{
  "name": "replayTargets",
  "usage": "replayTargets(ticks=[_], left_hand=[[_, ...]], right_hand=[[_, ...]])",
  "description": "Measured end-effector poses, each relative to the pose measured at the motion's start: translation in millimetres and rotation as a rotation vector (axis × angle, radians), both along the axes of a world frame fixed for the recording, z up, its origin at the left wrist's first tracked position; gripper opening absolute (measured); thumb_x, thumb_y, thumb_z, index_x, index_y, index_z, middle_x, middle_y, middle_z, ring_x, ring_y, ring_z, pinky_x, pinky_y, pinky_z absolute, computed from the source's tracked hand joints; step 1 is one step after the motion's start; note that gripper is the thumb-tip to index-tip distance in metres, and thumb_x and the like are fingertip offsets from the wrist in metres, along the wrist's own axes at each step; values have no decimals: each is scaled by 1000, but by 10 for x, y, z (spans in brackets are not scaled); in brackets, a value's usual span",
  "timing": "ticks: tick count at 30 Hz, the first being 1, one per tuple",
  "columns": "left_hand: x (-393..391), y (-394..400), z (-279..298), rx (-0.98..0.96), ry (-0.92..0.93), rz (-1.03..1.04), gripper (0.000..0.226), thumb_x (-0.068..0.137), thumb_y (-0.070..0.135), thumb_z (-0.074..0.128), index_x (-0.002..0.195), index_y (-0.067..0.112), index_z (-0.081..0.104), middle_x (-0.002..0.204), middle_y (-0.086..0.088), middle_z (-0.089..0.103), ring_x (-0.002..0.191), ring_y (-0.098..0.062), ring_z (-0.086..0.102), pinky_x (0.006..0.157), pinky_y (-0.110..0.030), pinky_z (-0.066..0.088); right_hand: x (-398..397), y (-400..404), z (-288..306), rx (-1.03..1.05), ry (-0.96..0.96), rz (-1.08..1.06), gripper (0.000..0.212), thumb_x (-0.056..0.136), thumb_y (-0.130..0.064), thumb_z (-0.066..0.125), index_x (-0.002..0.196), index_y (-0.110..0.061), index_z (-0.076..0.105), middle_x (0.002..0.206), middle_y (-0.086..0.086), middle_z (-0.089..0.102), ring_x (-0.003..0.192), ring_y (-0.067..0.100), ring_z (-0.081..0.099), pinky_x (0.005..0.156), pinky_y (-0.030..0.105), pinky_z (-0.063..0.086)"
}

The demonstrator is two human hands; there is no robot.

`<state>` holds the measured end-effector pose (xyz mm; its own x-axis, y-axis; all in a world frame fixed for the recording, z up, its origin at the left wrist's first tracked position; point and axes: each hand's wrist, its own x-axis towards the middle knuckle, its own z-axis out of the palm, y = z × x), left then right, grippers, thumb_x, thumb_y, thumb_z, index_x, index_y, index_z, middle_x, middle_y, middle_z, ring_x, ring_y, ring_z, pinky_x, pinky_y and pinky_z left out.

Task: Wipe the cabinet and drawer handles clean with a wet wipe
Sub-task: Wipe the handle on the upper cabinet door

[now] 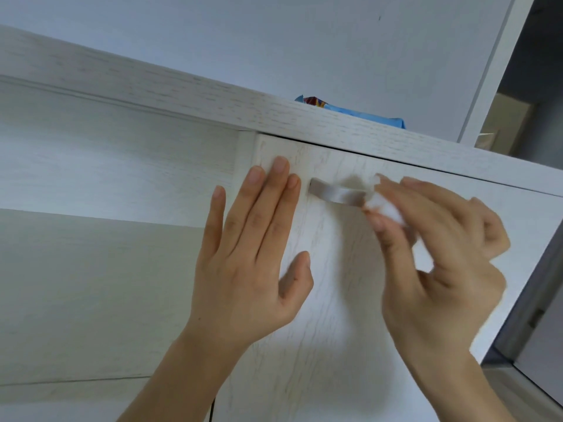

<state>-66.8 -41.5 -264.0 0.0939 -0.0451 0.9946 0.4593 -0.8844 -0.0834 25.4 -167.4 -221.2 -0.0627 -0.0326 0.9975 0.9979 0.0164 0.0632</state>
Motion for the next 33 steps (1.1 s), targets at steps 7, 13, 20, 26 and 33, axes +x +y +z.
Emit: replayTargets(ticks=[7,13,20,26,33], left_hand=[[6,-4,-8,13,-24,49,63,89,33,45,143,5,28,150,-4,23,144,-23,17,116,-49,17],[7,-7,-11,-21,-32,4,63,88,33,46,143,8,29,150,-3,23,144,-26,15,116,-49,16],[-13,-20,-6,-55,-22,2,65,86,33,46,144,12,27,151,-1,23,144,-31,14,117,-49,16],[-2,-15,-19,-42,-38,34,64,87,35,46,144,14,28,151,2,22,143,-30,18,115,-51,19],[-1,-4,-23,-44,-42,32,64,87,36,48,144,15,29,151,2,22,143,-29,19,115,-51,20]], right_hand=[[-84,135,75,-29,-32,-16,21,89,-18,66,104,-31,59,102,-28,53,104,0,53,98,55,28],[-172,202,88,-18,12,40,18,90,-21,62,99,-37,59,96,-32,56,103,-4,53,100,55,29],[-263,155,27,70,174,81,15,90,-24,62,99,-36,59,97,-21,60,98,2,54,86,62,39],[-242,121,62,27,151,40,15,87,-29,66,95,-39,59,91,-26,59,93,-3,52,90,63,35],[-377,210,149,10,172,65,17,82,-27,71,90,-38,61,83,-26,58,92,1,54,93,62,33]])
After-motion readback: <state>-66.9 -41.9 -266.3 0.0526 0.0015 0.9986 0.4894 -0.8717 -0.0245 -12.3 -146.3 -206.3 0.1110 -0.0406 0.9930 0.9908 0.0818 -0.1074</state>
